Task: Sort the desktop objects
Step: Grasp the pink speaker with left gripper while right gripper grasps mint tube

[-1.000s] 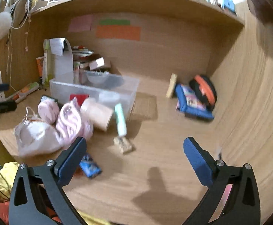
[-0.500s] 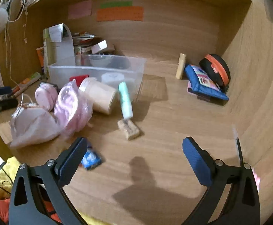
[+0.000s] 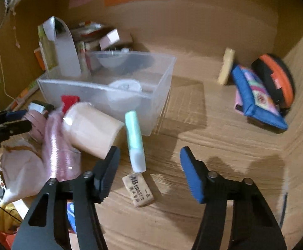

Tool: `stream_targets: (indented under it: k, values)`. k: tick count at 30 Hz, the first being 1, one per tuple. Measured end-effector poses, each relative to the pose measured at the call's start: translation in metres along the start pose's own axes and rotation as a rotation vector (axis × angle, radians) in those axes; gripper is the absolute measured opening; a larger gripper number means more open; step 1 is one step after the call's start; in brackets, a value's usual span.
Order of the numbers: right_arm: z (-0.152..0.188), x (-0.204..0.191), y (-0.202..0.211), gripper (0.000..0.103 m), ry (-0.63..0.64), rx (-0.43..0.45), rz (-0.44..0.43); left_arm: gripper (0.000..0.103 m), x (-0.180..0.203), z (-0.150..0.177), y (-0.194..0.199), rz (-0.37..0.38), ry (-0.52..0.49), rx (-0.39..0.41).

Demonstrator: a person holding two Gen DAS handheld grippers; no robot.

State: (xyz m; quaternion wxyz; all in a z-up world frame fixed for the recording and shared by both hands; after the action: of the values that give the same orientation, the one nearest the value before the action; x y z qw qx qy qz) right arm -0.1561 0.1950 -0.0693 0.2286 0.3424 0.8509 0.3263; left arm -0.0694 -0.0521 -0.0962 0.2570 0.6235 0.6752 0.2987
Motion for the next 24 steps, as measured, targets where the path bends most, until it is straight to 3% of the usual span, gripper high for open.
stream_targets:
  k: [3,12,16,18,24]
  values:
    - [-0.001,0.007,-0.013,0.041,-0.022,-0.046,-0.054,0.075,0.003,0.000,-0.003,0.006,-0.011,-0.012]
    - [-0.010,0.006,-0.032,0.036,0.026,-0.107,-0.087,0.075,0.012,-0.002,-0.024,0.046,-0.045,-0.090]
    - [-0.014,0.001,-0.039,0.019,0.049,-0.126,-0.103,0.075,0.010,0.000,-0.030,0.067,-0.029,-0.121]
    - [-0.014,0.001,-0.042,0.016,0.049,-0.127,-0.101,0.065,0.008,0.001,-0.031,0.079,-0.010,-0.122]
    - [-0.013,-0.001,-0.028,0.013,0.050,-0.076,-0.087,0.065,0.005,0.004,-0.027,0.073,0.002,-0.097]
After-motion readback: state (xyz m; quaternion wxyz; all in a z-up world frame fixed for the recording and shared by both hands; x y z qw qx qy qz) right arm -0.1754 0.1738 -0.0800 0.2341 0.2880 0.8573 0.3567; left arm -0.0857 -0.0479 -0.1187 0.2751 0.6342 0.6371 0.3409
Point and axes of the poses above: each gripper's, at about its wrist camera, not at the fingertips, and y roughly against the way its jaws point, x to its right, z to its underside, the point moved 2 cm from there along -y, roughly the way its jaws point, and after that the axes turned 13 degrees about -z, right-handed, at the moved point
